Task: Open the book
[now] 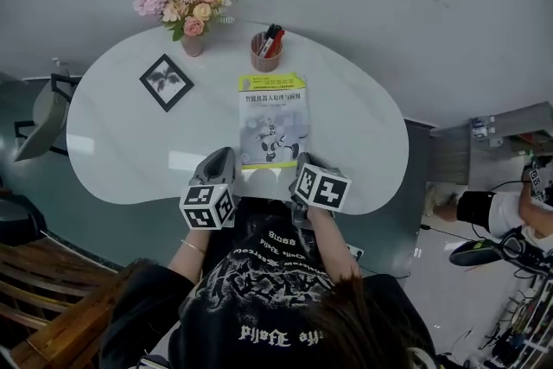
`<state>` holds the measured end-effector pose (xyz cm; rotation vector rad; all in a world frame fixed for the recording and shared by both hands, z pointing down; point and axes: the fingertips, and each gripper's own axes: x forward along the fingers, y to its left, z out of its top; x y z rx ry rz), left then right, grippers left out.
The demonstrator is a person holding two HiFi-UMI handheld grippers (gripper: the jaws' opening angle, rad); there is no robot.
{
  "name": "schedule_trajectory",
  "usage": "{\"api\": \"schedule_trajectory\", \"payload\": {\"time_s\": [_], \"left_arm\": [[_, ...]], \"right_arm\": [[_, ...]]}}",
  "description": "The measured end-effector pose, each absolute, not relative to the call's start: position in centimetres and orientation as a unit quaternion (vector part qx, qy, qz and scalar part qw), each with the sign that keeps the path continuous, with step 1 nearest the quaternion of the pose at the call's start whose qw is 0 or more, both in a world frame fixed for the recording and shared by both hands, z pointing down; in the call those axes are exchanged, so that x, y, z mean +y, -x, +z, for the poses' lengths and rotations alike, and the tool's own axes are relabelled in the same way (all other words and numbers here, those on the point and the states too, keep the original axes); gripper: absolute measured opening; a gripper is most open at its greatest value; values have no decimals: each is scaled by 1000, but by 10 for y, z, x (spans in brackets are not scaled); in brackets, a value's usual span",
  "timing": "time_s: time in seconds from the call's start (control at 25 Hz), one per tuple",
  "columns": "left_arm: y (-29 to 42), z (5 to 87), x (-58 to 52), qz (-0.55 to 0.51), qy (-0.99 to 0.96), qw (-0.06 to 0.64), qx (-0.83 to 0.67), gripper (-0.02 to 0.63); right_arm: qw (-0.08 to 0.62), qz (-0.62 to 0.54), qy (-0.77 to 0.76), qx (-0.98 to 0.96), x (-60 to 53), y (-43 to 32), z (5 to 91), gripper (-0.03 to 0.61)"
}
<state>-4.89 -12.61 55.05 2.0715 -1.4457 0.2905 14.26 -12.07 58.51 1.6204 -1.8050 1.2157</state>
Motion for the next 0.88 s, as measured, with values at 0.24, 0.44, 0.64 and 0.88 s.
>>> {"api": "schedule_trajectory", "payload": {"time_s": [0.24, 0.44, 0.64, 0.88], "left_arm": [[57, 554, -120, 102, -767, 307, -554, 23], [63, 554, -117, 96, -760, 310, -563, 24], [71, 553, -113, 91, -751, 310, -576, 23], [79, 552, -109, 86, -740, 313, -590, 23]], "right_arm": [[198, 414, -559, -691, -122, -118, 570, 35], [201, 395, -530, -723, -124, -97, 559, 35], [200, 384, -502, -748, -124, -79, 550, 35], [205, 368, -472, -775, -124, -61, 543, 35]]}}
